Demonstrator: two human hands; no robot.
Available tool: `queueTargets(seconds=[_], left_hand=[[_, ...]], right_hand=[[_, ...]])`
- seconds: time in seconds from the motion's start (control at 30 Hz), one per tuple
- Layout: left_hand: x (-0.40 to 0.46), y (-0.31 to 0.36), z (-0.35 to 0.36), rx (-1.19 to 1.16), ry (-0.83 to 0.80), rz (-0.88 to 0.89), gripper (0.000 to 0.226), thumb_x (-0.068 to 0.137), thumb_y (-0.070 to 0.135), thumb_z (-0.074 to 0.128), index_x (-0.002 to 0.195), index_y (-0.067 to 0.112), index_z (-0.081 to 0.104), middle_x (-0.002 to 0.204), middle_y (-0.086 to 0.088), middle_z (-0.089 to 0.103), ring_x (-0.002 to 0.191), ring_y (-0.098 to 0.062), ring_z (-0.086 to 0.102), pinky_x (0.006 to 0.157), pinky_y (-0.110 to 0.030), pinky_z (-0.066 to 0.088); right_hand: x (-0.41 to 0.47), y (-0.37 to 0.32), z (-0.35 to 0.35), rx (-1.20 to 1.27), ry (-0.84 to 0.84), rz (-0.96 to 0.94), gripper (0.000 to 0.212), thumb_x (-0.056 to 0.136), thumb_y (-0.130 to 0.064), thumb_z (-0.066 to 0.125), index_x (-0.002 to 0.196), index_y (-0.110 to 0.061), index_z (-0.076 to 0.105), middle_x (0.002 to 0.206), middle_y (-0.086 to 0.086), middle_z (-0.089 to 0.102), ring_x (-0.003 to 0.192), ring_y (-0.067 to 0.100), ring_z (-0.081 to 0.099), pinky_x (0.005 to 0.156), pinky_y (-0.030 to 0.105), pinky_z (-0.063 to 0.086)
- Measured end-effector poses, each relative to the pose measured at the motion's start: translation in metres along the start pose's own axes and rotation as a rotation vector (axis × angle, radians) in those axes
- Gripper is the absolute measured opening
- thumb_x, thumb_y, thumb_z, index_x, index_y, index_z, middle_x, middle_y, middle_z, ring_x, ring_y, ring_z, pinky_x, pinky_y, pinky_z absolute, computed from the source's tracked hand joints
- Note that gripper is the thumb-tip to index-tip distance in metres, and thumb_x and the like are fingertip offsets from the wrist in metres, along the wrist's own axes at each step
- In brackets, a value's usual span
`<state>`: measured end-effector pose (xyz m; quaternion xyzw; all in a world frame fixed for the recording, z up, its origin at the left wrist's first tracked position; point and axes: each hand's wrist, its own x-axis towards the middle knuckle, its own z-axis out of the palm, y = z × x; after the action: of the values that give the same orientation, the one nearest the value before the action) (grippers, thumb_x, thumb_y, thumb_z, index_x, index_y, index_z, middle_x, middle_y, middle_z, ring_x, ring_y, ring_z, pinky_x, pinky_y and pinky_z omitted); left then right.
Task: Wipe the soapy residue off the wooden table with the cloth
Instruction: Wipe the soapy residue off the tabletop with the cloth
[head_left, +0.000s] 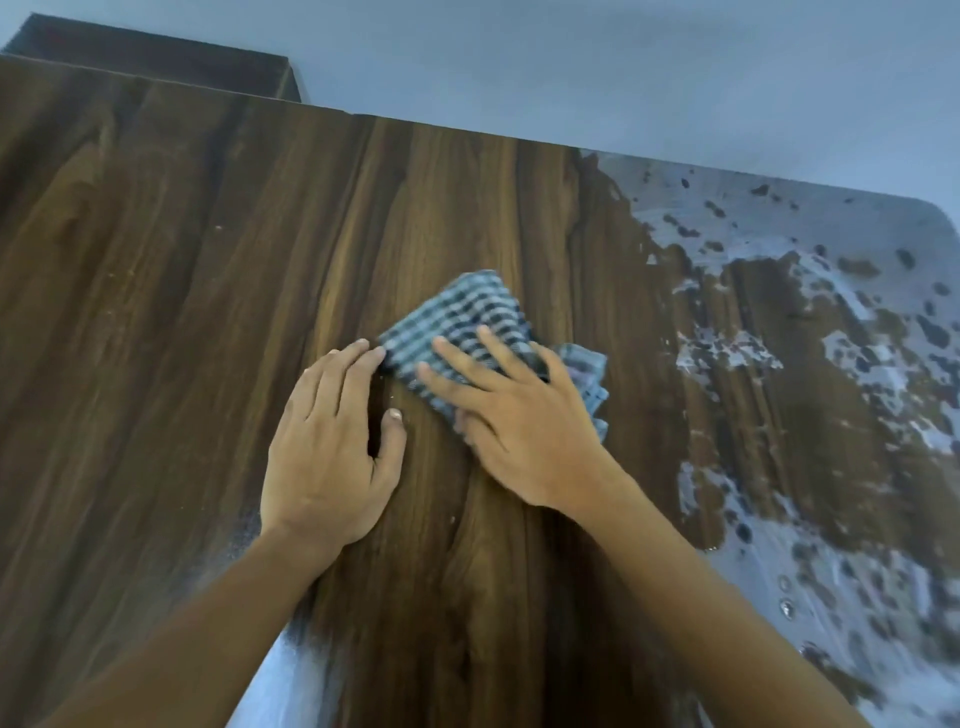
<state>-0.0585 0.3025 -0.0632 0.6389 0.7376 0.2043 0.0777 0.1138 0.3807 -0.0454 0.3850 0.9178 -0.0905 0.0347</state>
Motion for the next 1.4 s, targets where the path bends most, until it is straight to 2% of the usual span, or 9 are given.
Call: queueTargets(seconds=[0.1,0.27,0.7,0.83,0.97,1.13,1.23,1.3,1.4], left_hand=[[0.0,0.0,0.0,0.036,-0.033,0.015,0.047,0.092,0.032,0.035,0.135,0.017,0.047,0.139,-0.008,0.046,0.131,-0.027,0.037,0.108,-0.047,0.033],[-0.002,-0.001,0.003,0.025,-0.024,0.019,0.044,0.092,0.032,0.034,0.129,0.019,0.055,0.137,-0.002,0.05,0.132,-0.026,0.036,0.11,-0.044,0.026],[-0.014,0.001,-0.002,0.052,-0.065,0.09,0.051,0.088,0.034,0.033,0.113,0.003,0.065,0.121,-0.009,0.063,0.123,-0.031,0.05,0.104,-0.048,0.032],[-0.031,-0.006,-0.013,0.134,-0.168,0.153,0.057,0.089,0.04,0.029,0.126,0.007,0.056,0.131,-0.006,0.056,0.128,-0.026,0.045,0.106,-0.043,0.031],[-0.049,-0.012,-0.023,0.216,-0.219,0.192,0.061,0.09,0.049,0.026,0.133,0.013,0.049,0.137,-0.001,0.051,0.131,-0.023,0.042,0.108,-0.046,0.029],[-0.065,-0.013,-0.028,0.263,-0.265,0.199,0.064,0.089,0.054,0.027,0.138,0.016,0.043,0.141,0.002,0.045,0.133,-0.024,0.04,0.107,-0.051,0.031],[-0.066,-0.013,-0.03,0.274,-0.279,0.216,0.064,0.089,0.053,0.026,0.137,0.015,0.045,0.14,0.001,0.047,0.131,-0.026,0.042,0.105,-0.051,0.033],[-0.067,-0.012,-0.031,0.278,-0.286,0.218,0.064,0.09,0.052,0.024,0.137,0.014,0.044,0.141,0.0,0.047,0.131,-0.027,0.042,0.104,-0.052,0.034],[-0.068,-0.01,-0.028,0.274,-0.279,0.206,0.069,0.089,0.055,0.02,0.142,0.013,0.036,0.147,-0.001,0.038,0.136,-0.026,0.033,0.109,-0.051,0.029]], right_hand=[[-0.004,0.034,-0.007,0.031,-0.011,0.237,0.05,0.097,-0.039,0.013,0.146,-0.047,0.005,0.155,-0.022,0.0,0.145,0.014,-0.003,0.112,0.05,0.006],[0.023,0.027,-0.007,0.11,0.06,0.505,0.048,0.102,-0.036,0.02,0.147,-0.043,0.007,0.157,-0.016,-0.001,0.145,0.018,-0.006,0.111,0.052,0.003],[-0.106,-0.034,0.025,0.095,0.066,0.469,0.05,0.097,-0.045,0.009,0.147,-0.044,0.008,0.154,-0.017,0.003,0.144,0.013,0.0,0.11,0.042,0.007],[-0.132,-0.018,0.017,0.13,-0.013,0.617,0.053,0.09,-0.051,-0.004,0.143,-0.049,-0.007,0.149,-0.026,-0.016,0.143,0.011,-0.013,0.114,0.044,0.0],[-0.076,-0.013,0.0,0.178,-0.074,0.815,0.05,0.1,-0.043,0.01,0.148,-0.039,-0.006,0.156,-0.012,-0.014,0.144,0.023,-0.011,0.111,0.056,0.002],[-0.092,-0.073,0.014,0.133,-0.022,0.511,0.05,0.101,-0.041,0.013,0.148,-0.039,-0.005,0.156,-0.012,-0.012,0.143,0.022,-0.015,0.112,0.051,-0.002],[-0.148,-0.101,0.027,0.125,-0.019,0.384,0.049,0.101,-0.043,0.012,0.149,-0.041,0.005,0.156,-0.015,0.003,0.145,0.017,-0.001,0.114,0.042,0.0],[-0.175,-0.099,0.026,0.087,-0.028,0.473,0.05,0.099,-0.047,0.007,0.148,-0.042,0.007,0.155,-0.018,0.005,0.144,0.015,0.006,0.112,0.039,0.003],[-0.165,-0.068,0.019,0.132,-0.049,0.657,0.058,0.088,-0.055,-0.009,0.145,-0.043,-0.01,0.152,-0.022,-0.016,0.144,0.013,-0.012,0.114,0.041,-0.004]])
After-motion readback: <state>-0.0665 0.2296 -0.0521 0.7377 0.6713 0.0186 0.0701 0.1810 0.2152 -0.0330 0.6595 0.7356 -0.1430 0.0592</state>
